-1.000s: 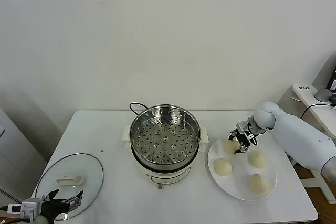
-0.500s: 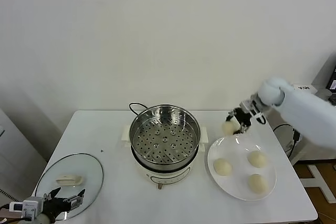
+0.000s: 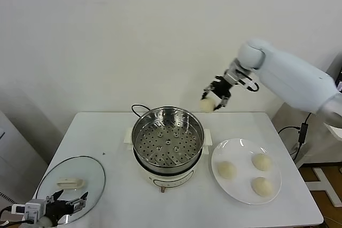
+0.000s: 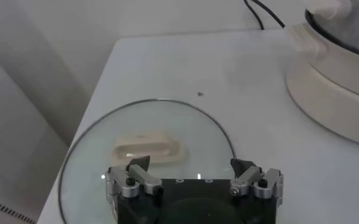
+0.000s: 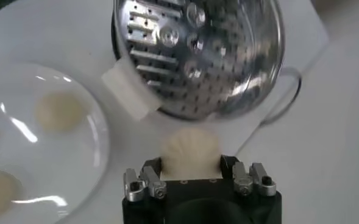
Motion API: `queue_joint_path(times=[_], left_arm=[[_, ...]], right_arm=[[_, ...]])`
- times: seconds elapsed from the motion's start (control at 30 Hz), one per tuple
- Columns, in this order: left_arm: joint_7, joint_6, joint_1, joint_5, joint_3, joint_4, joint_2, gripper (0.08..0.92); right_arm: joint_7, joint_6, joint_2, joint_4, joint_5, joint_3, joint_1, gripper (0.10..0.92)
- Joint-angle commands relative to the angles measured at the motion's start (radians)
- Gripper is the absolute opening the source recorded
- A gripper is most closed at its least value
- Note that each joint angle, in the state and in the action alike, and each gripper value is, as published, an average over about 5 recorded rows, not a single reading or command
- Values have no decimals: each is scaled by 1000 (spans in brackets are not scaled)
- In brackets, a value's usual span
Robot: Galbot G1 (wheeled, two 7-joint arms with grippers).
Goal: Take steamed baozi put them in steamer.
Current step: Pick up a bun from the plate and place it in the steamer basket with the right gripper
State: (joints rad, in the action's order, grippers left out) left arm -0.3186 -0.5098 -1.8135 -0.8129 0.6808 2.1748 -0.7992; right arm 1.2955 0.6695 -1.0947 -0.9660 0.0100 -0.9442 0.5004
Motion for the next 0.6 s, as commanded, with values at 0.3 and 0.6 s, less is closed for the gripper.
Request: queue_joint_path(times=[0.3,0.6], left_arm=[[-4,-2,1,3,-9,1,-1,823],[-6,-2,-2,5,-9,3,-3,823]], right_arm=[[27,203,-244,6,-316,98,-121,602],[5,203,-242,-46,-394,130,-201,600]])
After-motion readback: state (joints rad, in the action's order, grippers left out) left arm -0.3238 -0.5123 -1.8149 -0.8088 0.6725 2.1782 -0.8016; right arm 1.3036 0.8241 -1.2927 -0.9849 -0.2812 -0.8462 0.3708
